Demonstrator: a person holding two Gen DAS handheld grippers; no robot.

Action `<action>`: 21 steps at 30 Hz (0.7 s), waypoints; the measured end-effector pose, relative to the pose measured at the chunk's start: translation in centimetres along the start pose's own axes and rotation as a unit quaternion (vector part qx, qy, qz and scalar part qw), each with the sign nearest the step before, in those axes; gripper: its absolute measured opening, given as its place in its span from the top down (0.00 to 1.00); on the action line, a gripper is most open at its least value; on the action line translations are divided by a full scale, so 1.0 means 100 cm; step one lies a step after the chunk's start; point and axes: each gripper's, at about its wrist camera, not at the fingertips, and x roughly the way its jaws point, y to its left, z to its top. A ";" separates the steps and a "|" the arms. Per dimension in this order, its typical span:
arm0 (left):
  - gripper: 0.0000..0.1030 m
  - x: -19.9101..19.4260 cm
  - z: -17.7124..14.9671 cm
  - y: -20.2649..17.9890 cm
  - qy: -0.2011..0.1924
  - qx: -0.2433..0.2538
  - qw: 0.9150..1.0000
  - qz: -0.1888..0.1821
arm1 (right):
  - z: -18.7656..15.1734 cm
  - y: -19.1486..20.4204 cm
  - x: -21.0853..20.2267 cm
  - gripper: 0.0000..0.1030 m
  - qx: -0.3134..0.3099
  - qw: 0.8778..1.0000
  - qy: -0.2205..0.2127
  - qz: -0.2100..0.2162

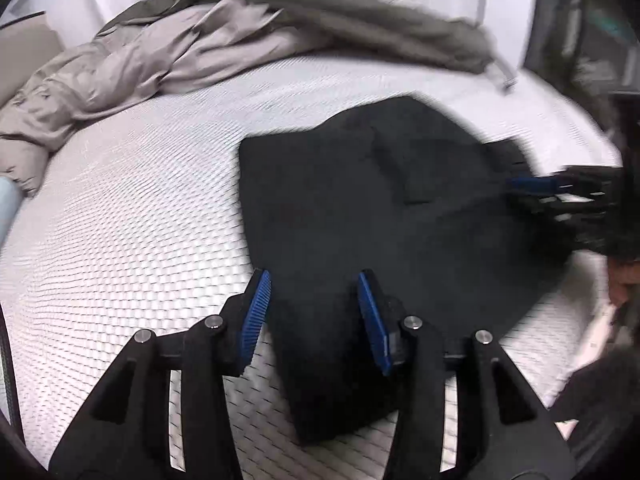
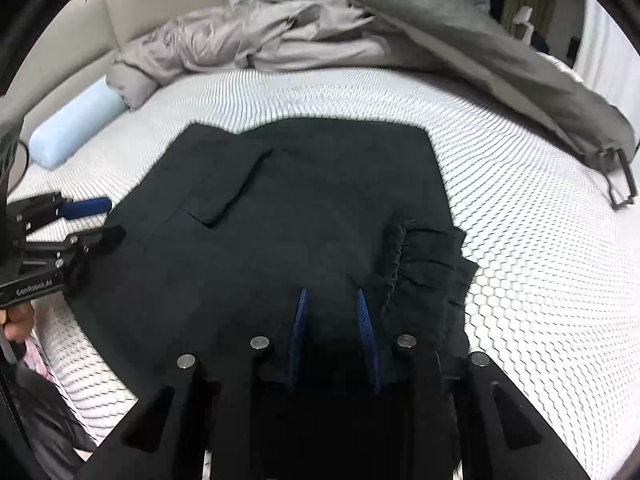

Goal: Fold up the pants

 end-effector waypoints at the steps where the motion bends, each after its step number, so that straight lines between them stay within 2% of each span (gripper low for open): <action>1: 0.59 -0.008 -0.002 -0.007 -0.013 0.009 1.000 -0.017 | 0.000 0.008 -0.007 0.73 -0.008 1.000 -0.013 0.012; 3: 0.55 -0.014 -0.010 -0.029 -0.018 0.040 0.998 -0.055 | -0.002 0.021 -0.012 0.72 -0.018 0.998 -0.025 0.055; 4: 0.55 -0.006 -0.015 -0.040 0.004 0.064 0.996 -0.061 | -0.002 0.032 -0.011 0.72 -0.027 0.996 -0.024 0.079; 5: 0.54 0.002 -0.019 -0.048 0.020 0.075 0.996 -0.052 | -0.004 0.041 -0.008 0.71 -0.038 0.995 -0.018 0.091; 6: 0.55 0.010 -0.022 -0.048 0.030 0.084 0.995 -0.039 | -0.008 0.050 -0.001 0.71 -0.058 0.994 -0.002 0.096; 8: 0.53 0.012 -0.027 -0.046 0.031 0.097 0.994 -0.030 | -0.018 0.055 0.010 0.71 -0.097 0.993 0.024 0.065; 9: 0.50 0.008 -0.028 -0.041 0.029 0.094 0.995 -0.030 | -0.020 0.053 0.011 0.71 -0.105 0.992 0.019 0.061; 12: 0.49 -0.007 -0.031 -0.020 0.026 0.071 0.997 -0.032 | -0.031 0.012 -0.005 0.74 -0.071 0.996 0.007 0.053; 13: 0.48 -0.012 -0.033 -0.013 0.021 0.065 0.997 -0.021 | -0.036 -0.007 -0.020 0.74 -0.048 0.996 -0.007 0.077; 17: 0.48 -0.007 -0.033 0.005 0.024 0.049 0.998 -0.017 | -0.048 -0.048 -0.043 0.69 0.025 0.996 -0.029 0.080; 19: 0.48 -0.010 -0.031 0.008 0.021 0.049 0.998 -0.014 | -0.047 -0.057 -0.040 0.69 0.063 0.991 -0.024 0.115; 21: 0.48 -0.004 -0.026 0.010 0.023 0.047 0.999 -0.013 | -0.044 -0.061 -0.039 0.68 0.082 0.988 -0.021 0.132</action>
